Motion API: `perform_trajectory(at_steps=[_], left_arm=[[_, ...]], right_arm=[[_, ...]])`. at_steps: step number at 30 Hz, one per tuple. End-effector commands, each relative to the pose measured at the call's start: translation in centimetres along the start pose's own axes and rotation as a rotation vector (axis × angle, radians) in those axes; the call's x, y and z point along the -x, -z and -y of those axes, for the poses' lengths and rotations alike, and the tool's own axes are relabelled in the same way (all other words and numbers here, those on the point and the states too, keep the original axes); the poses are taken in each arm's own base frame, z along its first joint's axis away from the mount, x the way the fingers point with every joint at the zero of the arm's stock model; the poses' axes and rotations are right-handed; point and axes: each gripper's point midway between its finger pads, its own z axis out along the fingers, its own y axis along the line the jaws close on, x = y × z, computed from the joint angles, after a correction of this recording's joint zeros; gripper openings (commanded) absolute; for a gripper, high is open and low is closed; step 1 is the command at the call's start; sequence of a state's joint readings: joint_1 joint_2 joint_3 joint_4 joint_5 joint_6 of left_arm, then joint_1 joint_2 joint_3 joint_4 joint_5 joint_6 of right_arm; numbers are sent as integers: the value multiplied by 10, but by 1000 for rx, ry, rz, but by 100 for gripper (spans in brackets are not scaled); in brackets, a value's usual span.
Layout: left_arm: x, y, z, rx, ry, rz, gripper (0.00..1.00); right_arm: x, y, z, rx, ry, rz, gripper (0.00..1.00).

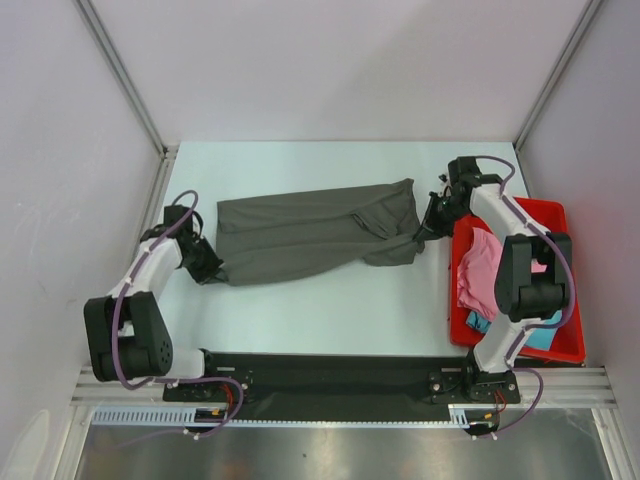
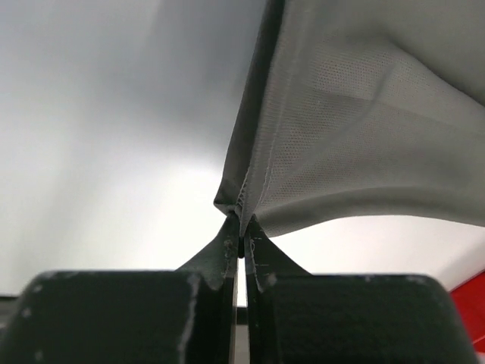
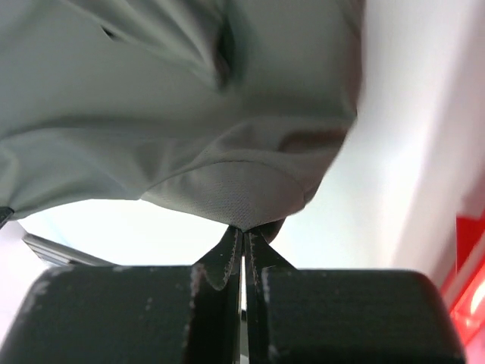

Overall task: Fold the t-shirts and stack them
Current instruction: Fold the tshirt

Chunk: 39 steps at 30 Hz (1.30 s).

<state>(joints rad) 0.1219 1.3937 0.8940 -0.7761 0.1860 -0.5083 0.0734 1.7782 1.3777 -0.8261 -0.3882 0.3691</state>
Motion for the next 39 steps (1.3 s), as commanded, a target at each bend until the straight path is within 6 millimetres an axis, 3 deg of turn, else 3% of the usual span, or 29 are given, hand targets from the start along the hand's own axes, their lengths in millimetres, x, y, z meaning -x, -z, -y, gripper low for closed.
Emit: perform_trajectory(at_steps=[1,11,12,13,14,18,19,21,27,32,39], left_arm=[[-19,7,-9,18,54,1,5],[-59,-10,-47,137,189,-82,6],[-64,-12,-52,154,208,-103,11],[-64,-13,-54,165,224,-101,26],[-64,-11,-56,173,232,-94,34],[-62,8,-61,194,312,0,60],[-60,15,-57,152,322,45,60],[-61,10,-56,110,350,72,59],[-67,-9,-57,56,374,6,42],[-75,-18,-64,82,411,-19,53],[-76,-25,-79,170,469,-32,46]], right_arm=[[-16,15,3,-20,14,7,0],[-54,3,17,-30,17,-66,0],[-56,2,17,-29,19,-72,0],[-58,2,16,-29,25,-78,0],[-59,2,16,-31,24,-80,0],[-60,5,15,-34,40,-77,0],[-60,6,16,-33,46,-75,0],[-62,6,16,-30,47,-72,0],[-68,4,17,-16,54,-83,0],[-66,6,15,-11,63,-73,0],[-69,4,15,-3,58,-76,0]])
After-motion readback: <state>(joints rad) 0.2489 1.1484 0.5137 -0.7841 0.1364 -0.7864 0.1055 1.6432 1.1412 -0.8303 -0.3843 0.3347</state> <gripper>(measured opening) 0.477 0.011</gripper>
